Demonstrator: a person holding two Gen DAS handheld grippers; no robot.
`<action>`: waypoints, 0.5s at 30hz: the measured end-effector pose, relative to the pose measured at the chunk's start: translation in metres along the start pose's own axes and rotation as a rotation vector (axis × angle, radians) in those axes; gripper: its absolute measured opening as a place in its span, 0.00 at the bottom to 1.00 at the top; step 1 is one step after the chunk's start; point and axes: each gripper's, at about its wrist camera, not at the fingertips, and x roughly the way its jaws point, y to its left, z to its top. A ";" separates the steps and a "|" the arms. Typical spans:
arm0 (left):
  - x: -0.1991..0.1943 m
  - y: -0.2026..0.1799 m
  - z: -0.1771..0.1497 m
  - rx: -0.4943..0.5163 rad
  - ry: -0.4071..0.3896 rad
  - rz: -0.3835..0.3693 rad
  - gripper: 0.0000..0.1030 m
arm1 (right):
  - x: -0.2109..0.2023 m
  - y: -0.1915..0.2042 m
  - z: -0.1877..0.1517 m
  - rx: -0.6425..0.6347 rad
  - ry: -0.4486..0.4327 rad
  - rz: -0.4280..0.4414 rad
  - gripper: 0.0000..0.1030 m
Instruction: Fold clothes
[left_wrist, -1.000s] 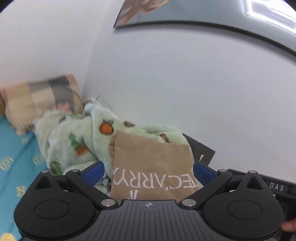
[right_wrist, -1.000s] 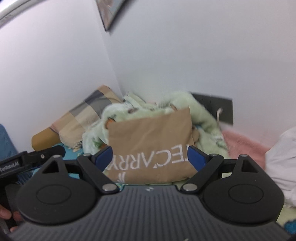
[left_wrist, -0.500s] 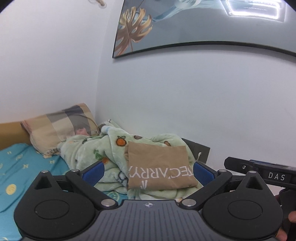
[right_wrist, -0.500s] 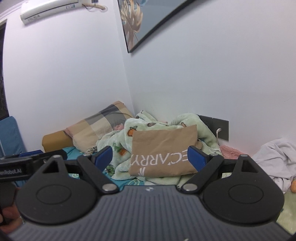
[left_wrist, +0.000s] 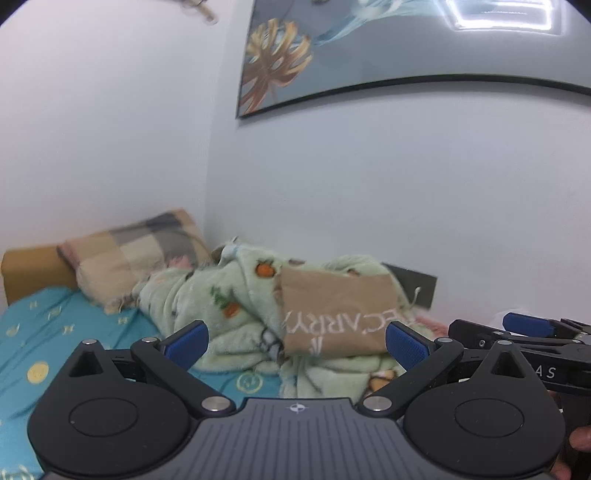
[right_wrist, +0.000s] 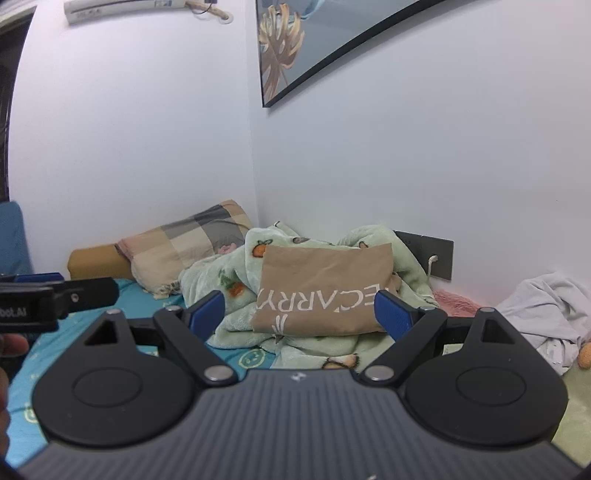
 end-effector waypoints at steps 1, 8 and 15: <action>0.002 0.003 -0.003 -0.004 0.006 0.010 1.00 | 0.003 0.002 -0.003 -0.006 0.007 -0.001 0.87; 0.011 0.022 -0.014 -0.033 0.024 0.041 1.00 | 0.024 0.010 -0.017 -0.006 0.049 -0.012 0.87; 0.018 0.028 -0.017 -0.049 0.028 0.060 1.00 | 0.027 0.009 -0.015 0.008 0.034 -0.020 0.87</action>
